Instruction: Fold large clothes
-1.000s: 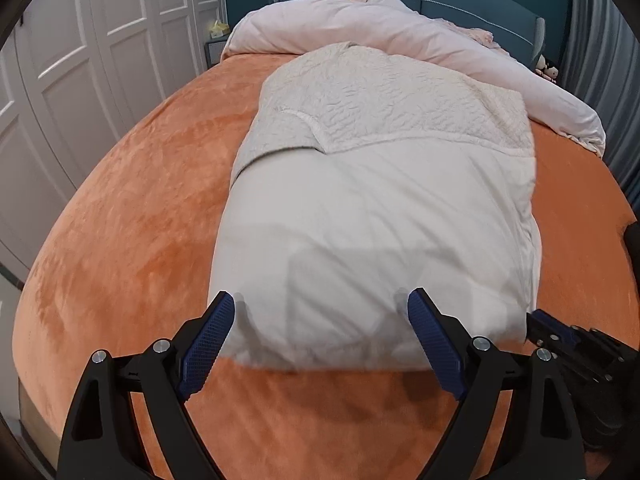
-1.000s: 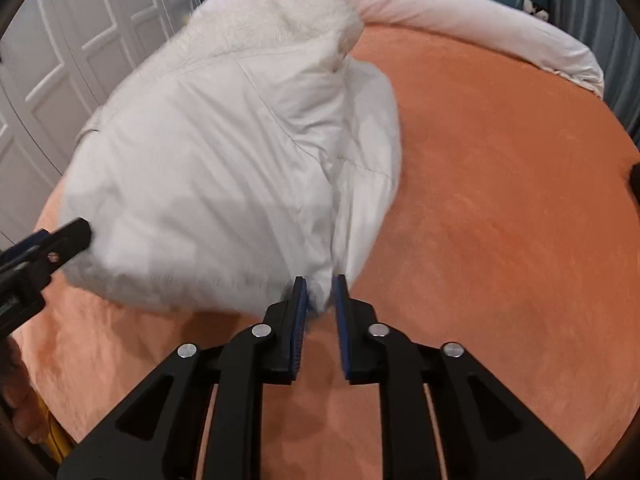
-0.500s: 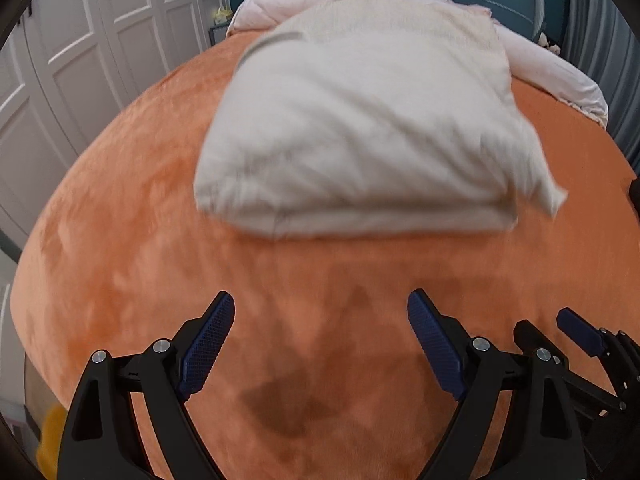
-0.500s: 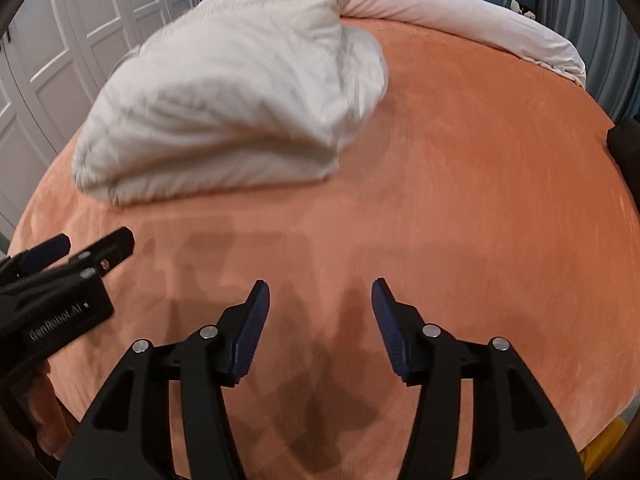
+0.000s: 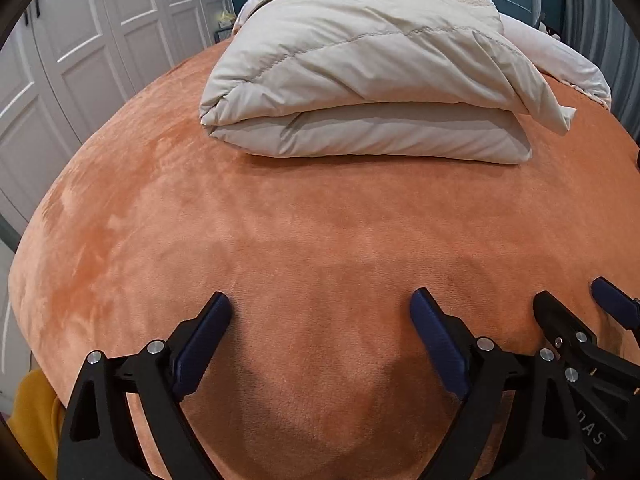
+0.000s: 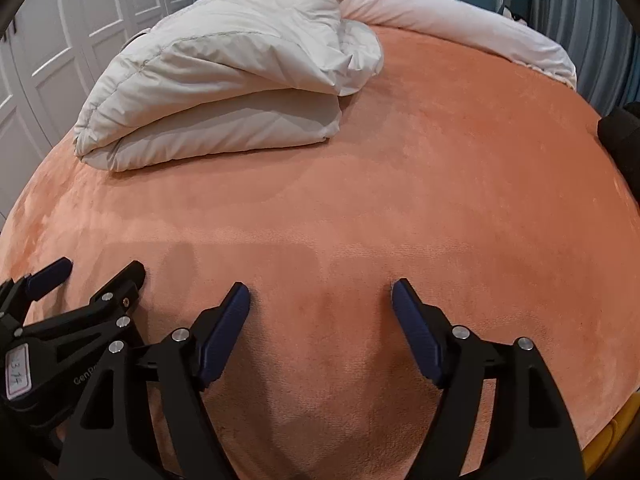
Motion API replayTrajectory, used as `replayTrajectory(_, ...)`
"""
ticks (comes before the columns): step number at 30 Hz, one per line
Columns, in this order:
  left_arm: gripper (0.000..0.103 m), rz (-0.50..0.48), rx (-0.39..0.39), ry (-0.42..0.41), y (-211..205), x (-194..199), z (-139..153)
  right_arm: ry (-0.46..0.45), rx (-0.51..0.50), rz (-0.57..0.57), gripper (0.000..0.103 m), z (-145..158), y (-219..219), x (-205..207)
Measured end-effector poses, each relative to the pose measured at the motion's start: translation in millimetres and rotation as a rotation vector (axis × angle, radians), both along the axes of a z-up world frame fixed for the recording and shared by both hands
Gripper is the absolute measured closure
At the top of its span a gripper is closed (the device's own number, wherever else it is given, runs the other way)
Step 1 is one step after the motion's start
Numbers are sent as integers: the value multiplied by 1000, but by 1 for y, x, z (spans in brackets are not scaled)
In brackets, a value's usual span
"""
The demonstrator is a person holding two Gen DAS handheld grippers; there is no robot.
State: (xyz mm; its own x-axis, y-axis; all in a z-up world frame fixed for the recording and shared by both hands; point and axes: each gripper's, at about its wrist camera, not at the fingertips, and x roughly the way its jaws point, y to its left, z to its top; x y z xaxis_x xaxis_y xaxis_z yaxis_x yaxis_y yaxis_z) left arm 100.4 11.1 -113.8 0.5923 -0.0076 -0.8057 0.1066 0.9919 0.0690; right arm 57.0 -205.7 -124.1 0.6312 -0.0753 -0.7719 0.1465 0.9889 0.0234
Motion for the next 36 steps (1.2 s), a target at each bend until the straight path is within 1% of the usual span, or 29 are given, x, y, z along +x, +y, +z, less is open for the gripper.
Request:
replayTrajectory(4,12,4,7,-18,-2,-6,-3,-18,-23,5,30,-3,2,-6)
replayTrajectory(6,12,8,7,-25,0,-12,-10,-17,-23,4,30,-5,3,-8)
replayTrajectory(21,12,21,16,-11,-2,-2,-6,-6,-17,-3,30,-3,-2,-9)
replayTrajectory(36,12,24,21,-8,-1,-1,-6,-4,-22,-11,30,-1,-1,-9)
